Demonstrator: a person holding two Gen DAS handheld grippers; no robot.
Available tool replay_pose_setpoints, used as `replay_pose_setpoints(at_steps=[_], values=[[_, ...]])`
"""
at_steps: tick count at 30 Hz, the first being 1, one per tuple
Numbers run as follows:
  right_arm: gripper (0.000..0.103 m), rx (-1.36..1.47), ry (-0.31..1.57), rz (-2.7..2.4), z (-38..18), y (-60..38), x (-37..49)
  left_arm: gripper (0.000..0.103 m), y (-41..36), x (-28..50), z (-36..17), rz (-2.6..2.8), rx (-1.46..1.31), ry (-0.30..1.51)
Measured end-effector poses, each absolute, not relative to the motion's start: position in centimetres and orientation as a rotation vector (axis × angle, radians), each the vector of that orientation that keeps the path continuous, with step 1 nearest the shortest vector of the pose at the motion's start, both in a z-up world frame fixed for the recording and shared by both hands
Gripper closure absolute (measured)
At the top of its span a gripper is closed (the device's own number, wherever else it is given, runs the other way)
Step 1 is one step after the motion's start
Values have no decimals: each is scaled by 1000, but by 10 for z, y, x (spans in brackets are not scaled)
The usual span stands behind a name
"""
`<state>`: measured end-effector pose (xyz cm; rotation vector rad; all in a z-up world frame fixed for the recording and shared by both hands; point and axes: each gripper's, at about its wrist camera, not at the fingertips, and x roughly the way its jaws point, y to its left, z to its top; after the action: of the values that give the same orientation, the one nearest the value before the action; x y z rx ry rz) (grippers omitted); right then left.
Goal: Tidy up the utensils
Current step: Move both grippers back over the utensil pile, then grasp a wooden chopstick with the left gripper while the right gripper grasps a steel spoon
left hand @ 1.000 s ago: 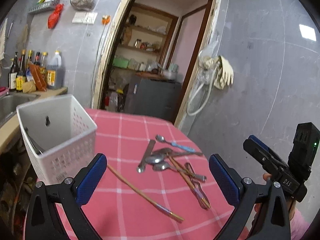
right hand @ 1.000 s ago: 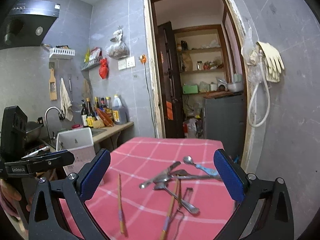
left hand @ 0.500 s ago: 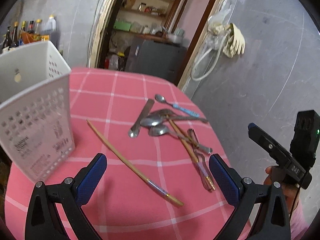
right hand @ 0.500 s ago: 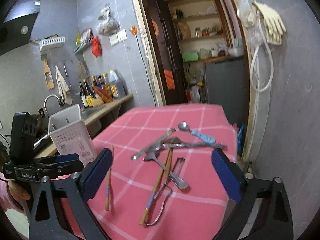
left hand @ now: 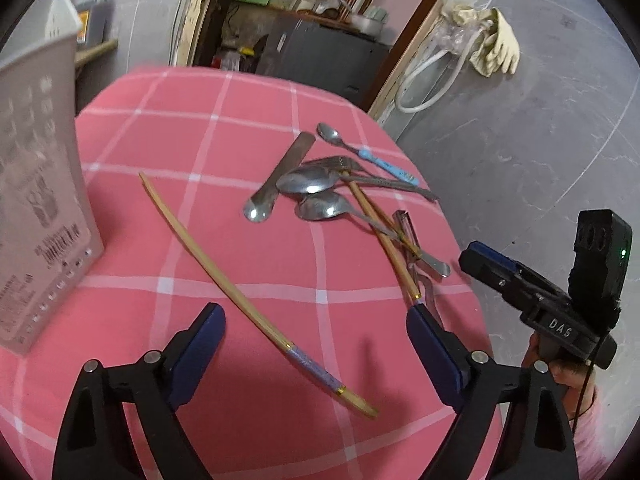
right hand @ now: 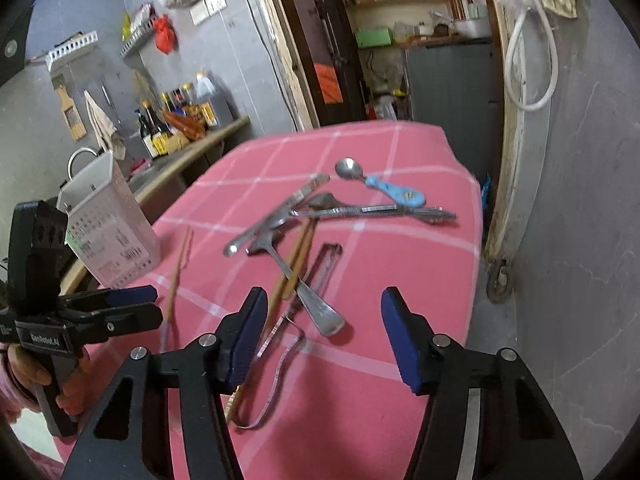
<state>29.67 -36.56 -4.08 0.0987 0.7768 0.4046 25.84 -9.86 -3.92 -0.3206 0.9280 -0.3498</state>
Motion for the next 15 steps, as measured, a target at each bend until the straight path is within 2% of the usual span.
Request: replay_pose_setpoints(at_steps=[5,6,7,9,11,15], values=[[60,82,817,416,-52,-361,305,26,-103,267,-45,-336,-324,957],[63,81,824,418,-54,-363,308,35,-105,267,-45,-338,-320,956],[65,81,835,422,-57,-362,311,39,-108,269,-45,-343,-313,960],[72,85,855,430,-62,-360,314,57,-113,271,-47,-366,-306,979],[75,96,873,444,-68,-359,315,66,-121,275,-53,-398,-301,1013],[87,121,874,458,-71,-363,312,70,-133,280,-58,-442,-315,1025]])
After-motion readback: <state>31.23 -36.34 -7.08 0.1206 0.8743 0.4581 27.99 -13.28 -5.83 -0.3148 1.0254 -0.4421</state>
